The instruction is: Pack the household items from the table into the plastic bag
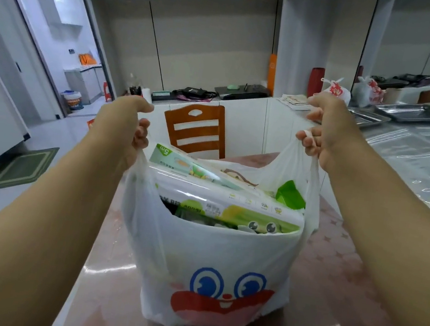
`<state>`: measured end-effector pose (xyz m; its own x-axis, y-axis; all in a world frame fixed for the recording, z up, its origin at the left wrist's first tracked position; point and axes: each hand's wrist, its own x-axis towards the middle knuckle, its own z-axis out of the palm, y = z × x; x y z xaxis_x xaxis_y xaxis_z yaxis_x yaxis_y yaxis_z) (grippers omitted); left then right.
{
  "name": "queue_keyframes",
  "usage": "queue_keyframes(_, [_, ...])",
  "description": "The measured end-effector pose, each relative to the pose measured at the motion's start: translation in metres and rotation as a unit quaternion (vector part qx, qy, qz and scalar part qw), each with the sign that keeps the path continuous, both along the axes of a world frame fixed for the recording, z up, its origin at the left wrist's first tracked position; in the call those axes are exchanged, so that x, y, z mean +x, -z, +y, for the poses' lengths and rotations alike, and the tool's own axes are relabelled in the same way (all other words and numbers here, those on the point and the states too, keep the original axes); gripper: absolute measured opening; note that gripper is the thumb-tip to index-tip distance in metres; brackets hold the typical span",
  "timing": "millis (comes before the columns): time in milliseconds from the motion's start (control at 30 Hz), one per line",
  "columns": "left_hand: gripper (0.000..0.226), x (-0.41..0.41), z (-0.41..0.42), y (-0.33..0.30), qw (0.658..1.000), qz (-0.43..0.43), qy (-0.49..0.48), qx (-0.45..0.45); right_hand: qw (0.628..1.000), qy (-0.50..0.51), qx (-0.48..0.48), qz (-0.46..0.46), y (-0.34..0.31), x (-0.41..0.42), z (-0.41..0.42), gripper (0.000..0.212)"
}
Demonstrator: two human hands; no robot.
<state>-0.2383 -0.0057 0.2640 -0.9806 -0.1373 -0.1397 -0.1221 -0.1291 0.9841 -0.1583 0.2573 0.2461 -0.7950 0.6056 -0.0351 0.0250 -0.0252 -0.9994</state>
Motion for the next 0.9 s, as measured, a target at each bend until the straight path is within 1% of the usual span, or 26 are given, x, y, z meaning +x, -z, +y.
queue_keyframes(133, [0.044, 0.004, -0.003, 0.003, 1.0, -0.005, 0.025, 0.006, 1.0, 0.003, 0.013, 0.012, 0.001, -0.006, 0.002, 0.031])
queue_keyframes(200, [0.045, 0.009, -0.001, 0.016, 0.999, -0.012, 0.052, -0.006, 1.0, -0.015, 0.026, -0.008, 0.015, -0.008, -0.002, 0.035])
queue_keyframes(267, [0.045, 0.013, 0.002, 0.028, 0.996, -0.03, 0.076, -0.019, 0.998, -0.04, 0.027, -0.043, 0.032, -0.01, -0.006, 0.033])
queue_keyframes(333, [0.042, 0.011, 0.006, 0.034, 0.995, -0.041, 0.089, -0.028, 0.997, -0.047, 0.02, -0.049, 0.042, -0.011, -0.007, 0.031])
queue_keyframes(400, [0.036, 0.008, 0.01, 0.034, 0.992, -0.049, 0.099, -0.057, 0.997, -0.045, 0.033, -0.052, 0.045, -0.013, -0.004, 0.032])
queue_keyframes(500, [0.029, 0.005, 0.014, 0.034, 0.987, -0.054, 0.111, -0.099, 0.993, -0.066, 0.05, -0.082, 0.047, -0.017, -0.003, 0.034])
queue_keyframes(633, [0.024, -0.001, 0.018, 0.034, 0.984, -0.055, 0.09, -0.146, 0.984, -0.088, 0.083, -0.131, 0.05, -0.02, -0.005, 0.044])
queue_keyframes(733, [0.031, -0.007, 0.018, 0.033, 0.979, -0.054, 0.078, -0.179, 0.979, -0.091, 0.111, -0.142, 0.049, -0.022, -0.003, 0.049])
queue_keyframes(867, [0.029, -0.014, 0.013, 0.034, 0.971, -0.009, 0.051, -0.232, 0.977, -0.066, 0.137, -0.147, 0.049, -0.029, 0.0, 0.055])
queue_keyframes(900, [0.028, -0.012, 0.013, 0.034, 0.966, 0.008, 0.041, -0.254, 0.974, -0.057, 0.158, -0.153, 0.047, -0.029, 0.0, 0.056])
